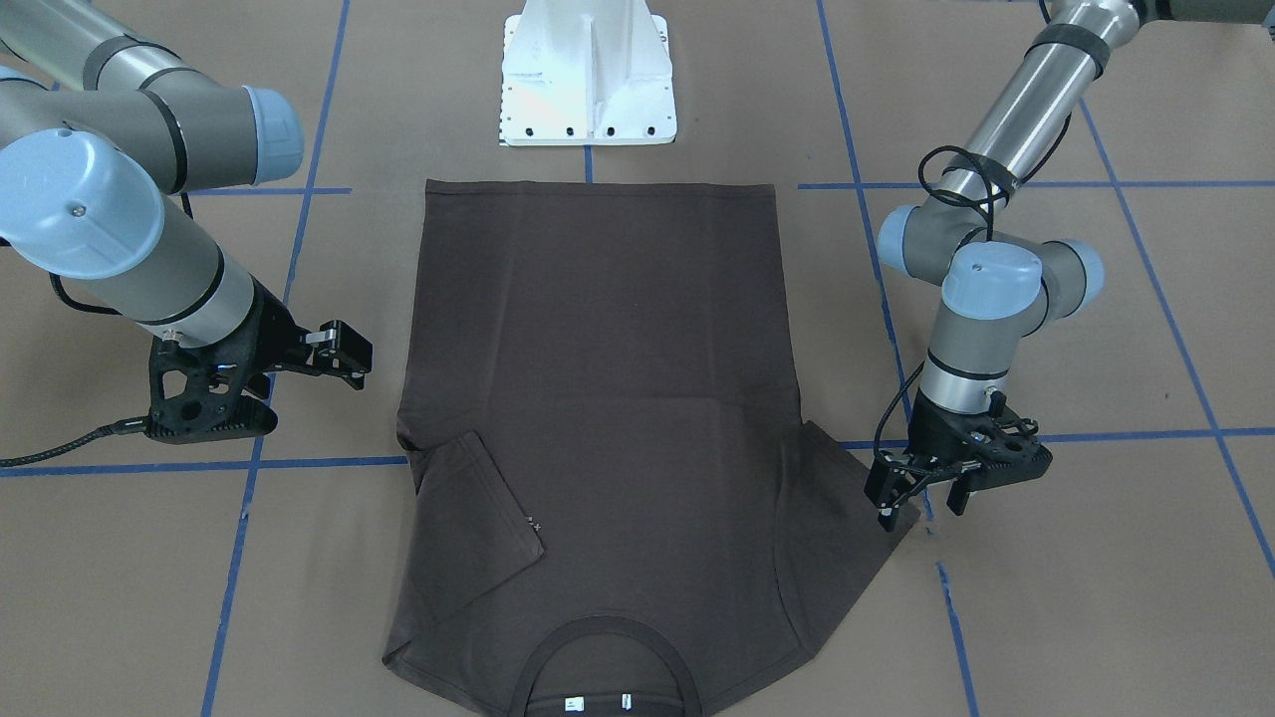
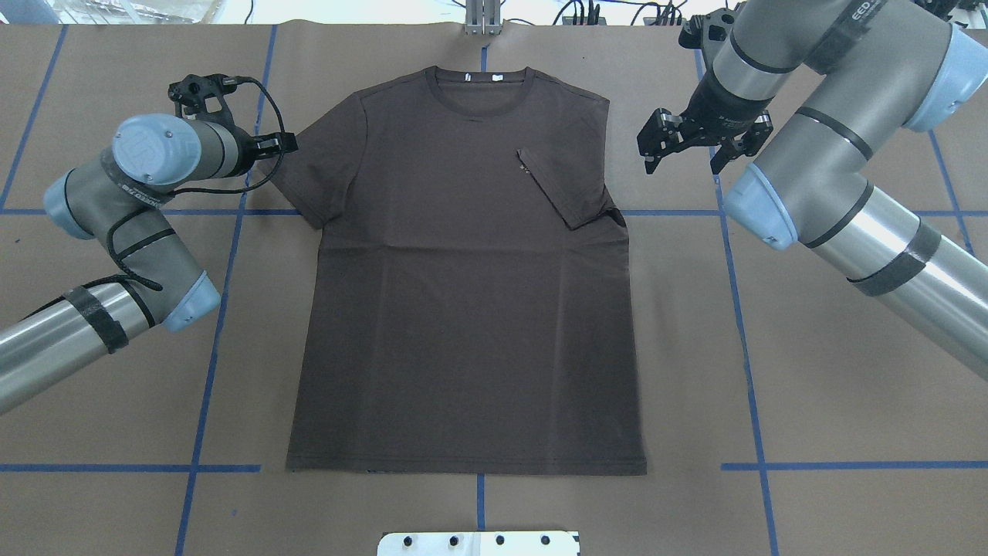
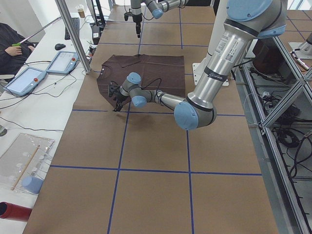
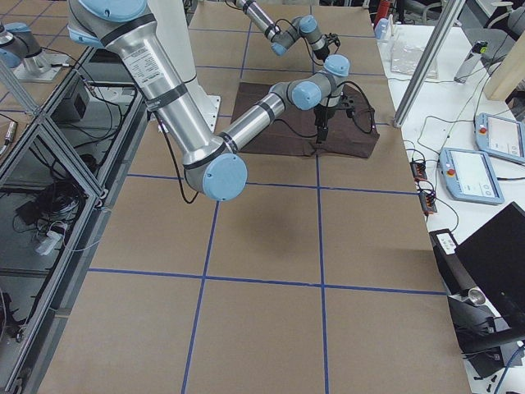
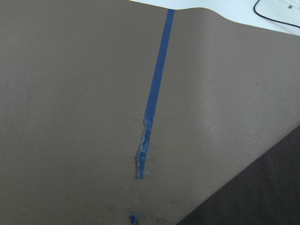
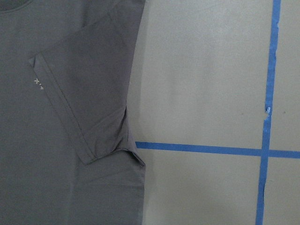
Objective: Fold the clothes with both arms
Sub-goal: 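Raise the right gripper away while the left arm moves toward the other sleeve, then fold the sleeve nearest the left gripper inward onto the shirt body, then move both grippers to the hem corners nearest the robot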
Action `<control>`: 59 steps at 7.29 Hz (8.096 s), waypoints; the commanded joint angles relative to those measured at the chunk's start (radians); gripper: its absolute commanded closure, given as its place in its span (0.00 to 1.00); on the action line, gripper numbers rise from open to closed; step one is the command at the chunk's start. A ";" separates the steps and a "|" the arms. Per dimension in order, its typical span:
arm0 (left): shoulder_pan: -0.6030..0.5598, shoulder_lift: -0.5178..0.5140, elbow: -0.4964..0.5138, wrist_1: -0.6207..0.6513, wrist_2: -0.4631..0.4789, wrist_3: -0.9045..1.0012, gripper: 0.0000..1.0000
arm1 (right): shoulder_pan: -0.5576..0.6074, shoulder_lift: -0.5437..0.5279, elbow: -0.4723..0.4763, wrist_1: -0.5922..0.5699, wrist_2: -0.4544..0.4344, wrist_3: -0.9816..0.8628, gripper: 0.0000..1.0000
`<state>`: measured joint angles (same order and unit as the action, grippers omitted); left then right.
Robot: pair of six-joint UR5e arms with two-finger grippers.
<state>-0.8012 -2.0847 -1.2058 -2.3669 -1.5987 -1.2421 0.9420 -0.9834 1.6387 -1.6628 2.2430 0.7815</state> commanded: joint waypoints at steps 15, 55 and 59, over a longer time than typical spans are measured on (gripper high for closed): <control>0.023 -0.012 -0.119 0.161 0.002 0.029 1.00 | 0.001 0.002 -0.005 0.000 0.000 -0.001 0.00; 0.511 0.293 -0.884 0.601 0.000 -0.570 0.00 | -0.727 -0.466 0.458 0.379 -0.539 0.822 1.00; 0.674 0.337 -0.864 0.712 0.086 -0.731 0.00 | -0.718 -0.456 0.463 0.379 -0.539 0.817 1.00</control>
<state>-0.1505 -1.7674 -2.0791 -1.6619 -1.5340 -1.9597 0.2214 -1.4403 2.1017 -1.2840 1.7039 1.5998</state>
